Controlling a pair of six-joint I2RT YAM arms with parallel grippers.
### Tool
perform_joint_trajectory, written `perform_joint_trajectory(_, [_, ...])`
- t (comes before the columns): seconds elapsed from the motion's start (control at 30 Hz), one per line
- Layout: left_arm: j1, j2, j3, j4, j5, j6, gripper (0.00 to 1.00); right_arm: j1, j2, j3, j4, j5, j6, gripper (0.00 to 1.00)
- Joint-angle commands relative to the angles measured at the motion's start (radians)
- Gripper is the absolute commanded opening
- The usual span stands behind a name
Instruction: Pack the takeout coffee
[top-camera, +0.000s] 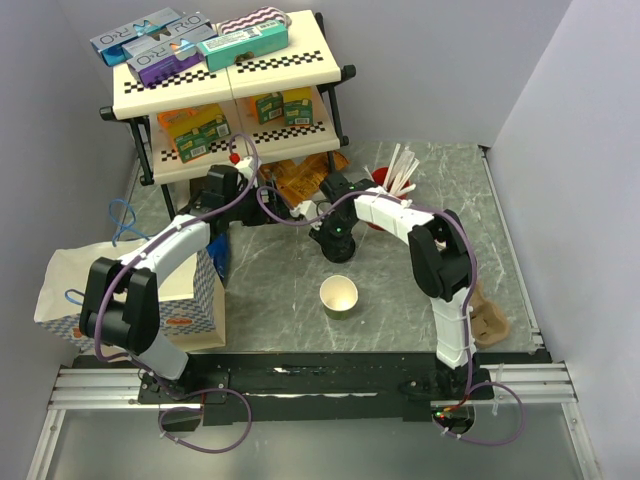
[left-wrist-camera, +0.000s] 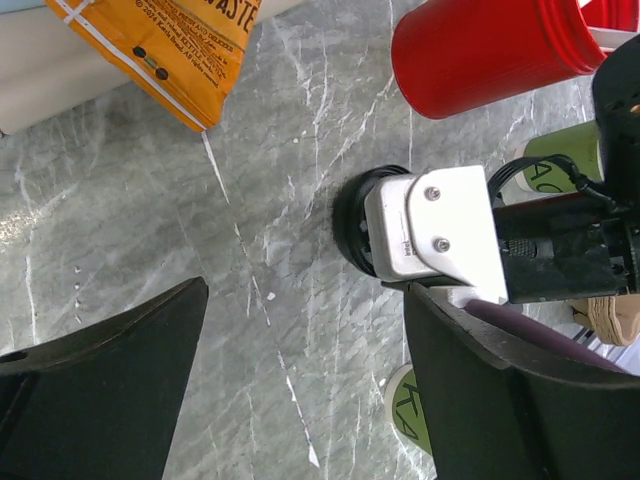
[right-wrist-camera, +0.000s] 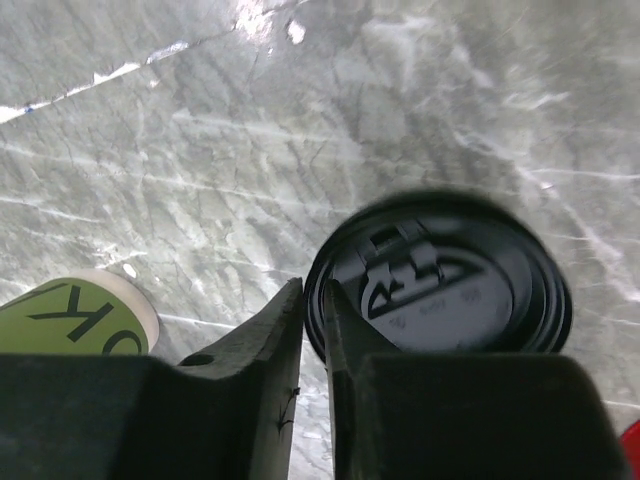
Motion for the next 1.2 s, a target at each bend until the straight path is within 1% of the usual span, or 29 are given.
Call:
perform_joint_trajectory(0.0, [0.003,-0.01,0.009,0.035,0.005,-0.008,0.86,0.009,0.02,0.064,-0.017,-0.012,0.004,0.19])
perform_joint_trajectory(0.03, [0.004,-0.01,0.009,0.038,0.003,-0.008,0.86,0.009,0.02,0.066,-0.017,-0.012,0.004,0.17])
perform_joint_trajectory(0.07, [0.004,-0.01,0.008,0.04,0.006,-0.009,0.86,0.009,0.02,0.069,-0.018,-0.014,0.002,0.13])
perform_joint_trajectory(0.13, [0.005,-0.009,0.008,0.044,0.008,-0.011,0.86,0.009,0.021,0.07,-0.023,-0.014,-0.001,0.1])
perform_joint_trajectory(0.27, [0.007,-0.004,0.005,0.049,0.012,-0.021,0.86,0.009,0.029,0.077,-0.032,-0.017,-0.002,0.0])
perform_joint_trajectory(0.5, [0.008,0.003,-0.003,0.054,0.031,-0.04,0.85,-0.022,-0.005,0.116,-0.06,-0.054,0.042,0.0])
perform_joint_trajectory(0.67, [0.008,0.008,-0.03,0.098,0.076,-0.087,0.85,-0.06,-0.019,0.15,-0.079,-0.13,0.097,0.0])
perform_joint_trajectory(0.87, [-0.012,0.051,-0.057,0.23,0.167,-0.207,0.85,-0.094,-0.029,0.118,-0.035,-0.161,0.16,0.0])
perform_joint_trajectory(1.0, [-0.036,0.12,-0.011,0.227,0.161,-0.215,0.86,-0.104,-0.06,0.081,0.011,-0.169,0.192,0.0])
perform_joint_trajectory(1.17, [-0.053,0.175,0.019,0.233,0.156,-0.268,0.86,-0.115,-0.097,0.04,0.065,-0.193,0.223,0.0])
